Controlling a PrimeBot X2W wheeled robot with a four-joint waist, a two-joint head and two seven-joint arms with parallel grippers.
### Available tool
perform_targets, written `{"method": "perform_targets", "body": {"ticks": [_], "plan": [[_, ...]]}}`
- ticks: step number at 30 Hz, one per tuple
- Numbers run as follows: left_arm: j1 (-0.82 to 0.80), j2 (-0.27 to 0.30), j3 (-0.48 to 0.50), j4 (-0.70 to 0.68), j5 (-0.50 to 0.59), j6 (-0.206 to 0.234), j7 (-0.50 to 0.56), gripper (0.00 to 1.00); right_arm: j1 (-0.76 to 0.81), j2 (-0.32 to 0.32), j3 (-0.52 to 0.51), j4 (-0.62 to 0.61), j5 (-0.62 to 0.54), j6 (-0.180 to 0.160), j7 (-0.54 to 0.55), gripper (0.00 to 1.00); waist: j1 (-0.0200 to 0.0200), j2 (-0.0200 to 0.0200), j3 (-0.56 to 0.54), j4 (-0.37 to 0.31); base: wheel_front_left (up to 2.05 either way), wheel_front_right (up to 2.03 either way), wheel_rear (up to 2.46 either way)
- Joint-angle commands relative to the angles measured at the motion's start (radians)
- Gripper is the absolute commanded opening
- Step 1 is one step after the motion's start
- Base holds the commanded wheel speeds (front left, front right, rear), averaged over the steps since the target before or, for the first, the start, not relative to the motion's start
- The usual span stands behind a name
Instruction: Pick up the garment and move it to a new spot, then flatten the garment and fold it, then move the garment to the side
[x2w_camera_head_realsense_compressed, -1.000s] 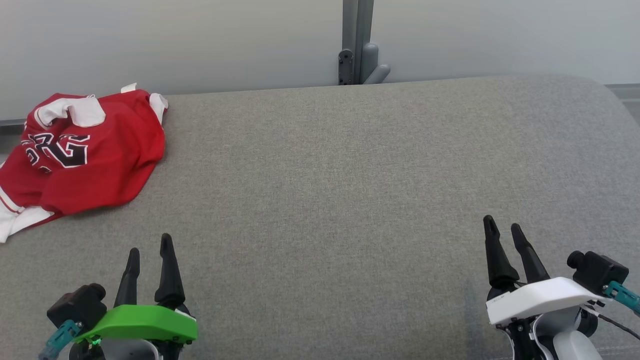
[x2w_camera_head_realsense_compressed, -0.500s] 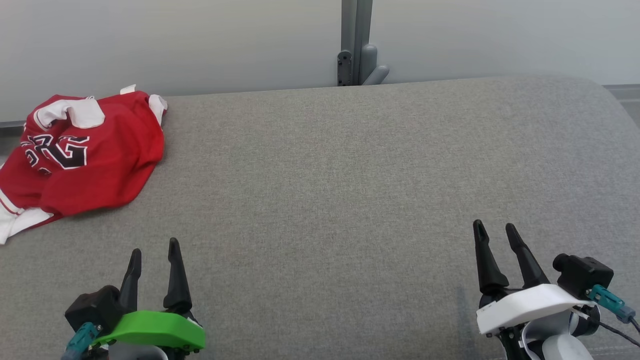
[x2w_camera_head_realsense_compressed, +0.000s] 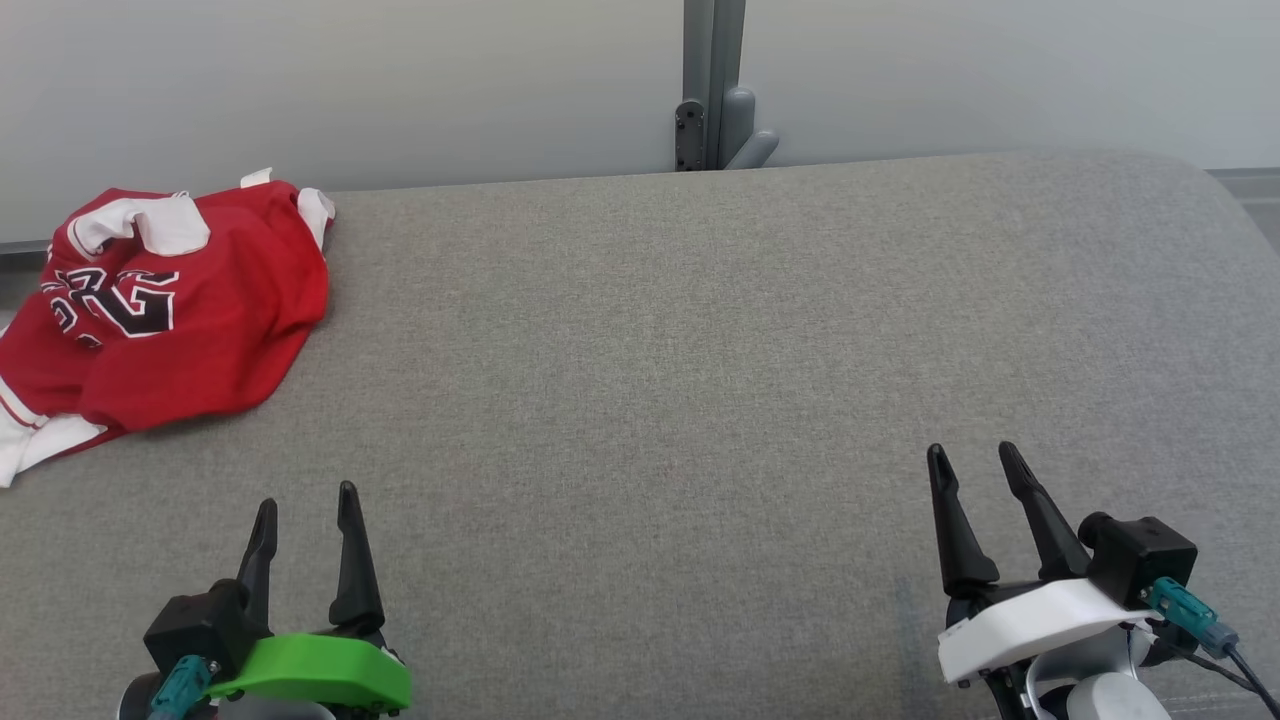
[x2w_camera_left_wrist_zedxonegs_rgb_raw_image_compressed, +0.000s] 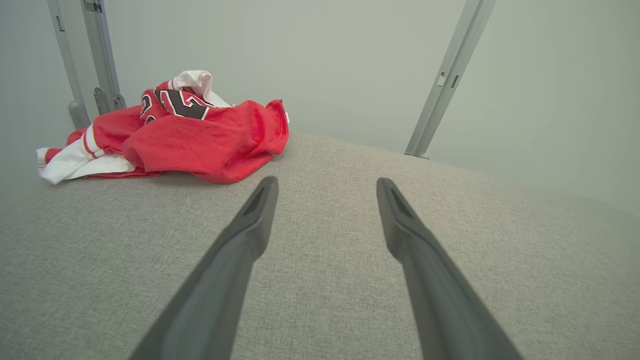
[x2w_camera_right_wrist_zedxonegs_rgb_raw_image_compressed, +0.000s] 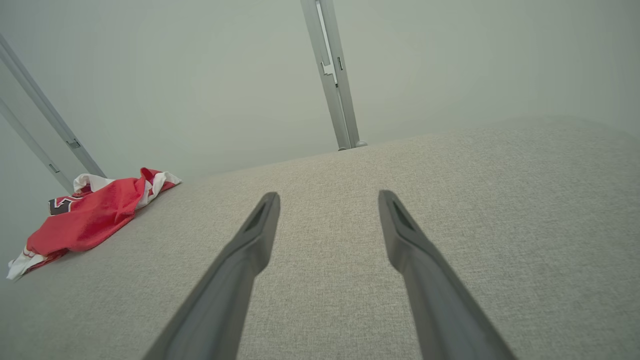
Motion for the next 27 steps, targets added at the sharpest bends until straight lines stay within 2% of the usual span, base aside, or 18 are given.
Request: {"method": "perform_targets", "body": {"ticks": [1, 27], "plan": [[0.006, 0.002, 0.005, -0.003, 0.028, -0.005, -0.008, 1.0, 0.005, -0.006, 0.003, -0.011, -0.024, 0.0, -0.009, 1.0, 0.0, 0.0, 0.0, 0.0, 0.0, 0.0, 0.0], [0.032, -0.012, 0.032, 0.021, 0.199, -0.026, -0.058, 1.0, 0.028, -0.007, 0.036, -0.03, -0.228, 0.0, -0.058, 1.0, 0.0, 0.0, -0.008, 0.0, 0.0, 0.0, 0.0]]}}
